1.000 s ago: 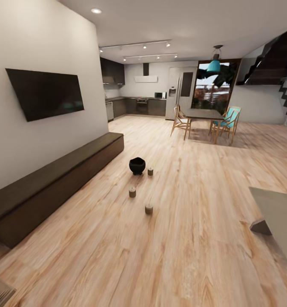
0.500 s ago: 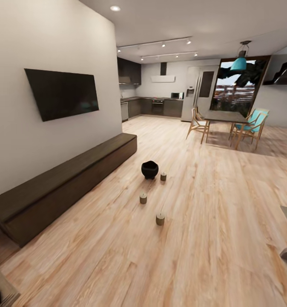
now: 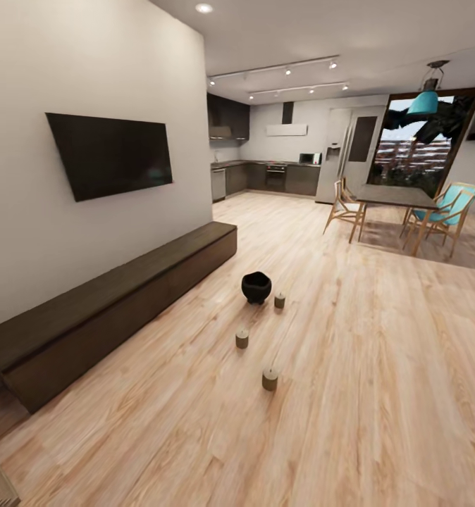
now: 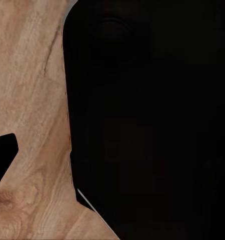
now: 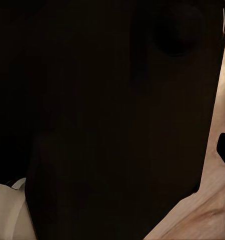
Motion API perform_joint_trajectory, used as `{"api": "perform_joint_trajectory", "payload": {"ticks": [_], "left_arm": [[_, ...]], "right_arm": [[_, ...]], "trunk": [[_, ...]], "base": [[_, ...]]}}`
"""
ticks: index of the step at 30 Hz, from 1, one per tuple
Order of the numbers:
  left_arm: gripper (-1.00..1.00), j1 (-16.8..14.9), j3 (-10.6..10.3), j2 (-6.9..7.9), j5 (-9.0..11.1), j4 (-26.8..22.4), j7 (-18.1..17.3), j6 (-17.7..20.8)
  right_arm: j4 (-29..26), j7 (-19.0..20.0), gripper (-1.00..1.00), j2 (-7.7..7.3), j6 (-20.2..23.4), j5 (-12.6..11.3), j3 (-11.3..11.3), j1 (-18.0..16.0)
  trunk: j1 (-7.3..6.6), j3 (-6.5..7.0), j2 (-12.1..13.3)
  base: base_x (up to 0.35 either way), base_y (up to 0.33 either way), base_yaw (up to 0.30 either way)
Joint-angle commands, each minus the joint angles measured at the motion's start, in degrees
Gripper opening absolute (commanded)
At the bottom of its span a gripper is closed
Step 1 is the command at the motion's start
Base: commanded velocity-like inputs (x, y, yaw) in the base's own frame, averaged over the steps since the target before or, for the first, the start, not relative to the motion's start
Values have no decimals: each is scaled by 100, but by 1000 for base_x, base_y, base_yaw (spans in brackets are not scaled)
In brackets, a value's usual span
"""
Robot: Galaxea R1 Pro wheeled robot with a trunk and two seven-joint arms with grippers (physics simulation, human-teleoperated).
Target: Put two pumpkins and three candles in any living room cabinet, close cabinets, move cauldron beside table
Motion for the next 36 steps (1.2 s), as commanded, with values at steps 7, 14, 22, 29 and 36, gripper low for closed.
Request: {"api": "perform_joint_trajectory", "payload": {"ticks": [7,14,22,29,36], "left_arm": [[100,-1,-3,2,-4,5,-16,-40],[100,-1,-3,2,-4,5,-20,-121],[100,-1,-3,2,-4,5,-21,-134],[100,-3,-3,2,-4,5,-22,-140],[100,-1,-3,2,-4,5,-22,-141]], "right_arm": [[-2,6,100,1,-12,0,-4,1],[1,5,100,1,-12,1,-4,1],[19,6,100,21,-11,14,3,-2],[22,8,100,50,-11,26,20,0],[34,5,100,53,-11,28,22,2]], "trunk": [[3,-5,-2],[3,-5,-2],[3,-5,-2],[3,-5,-2],[3,-5,-2]], "base": [[276,-203,5],[275,-203,28],[275,-203,232],[275,-203,282],[274,-202,285]]}}
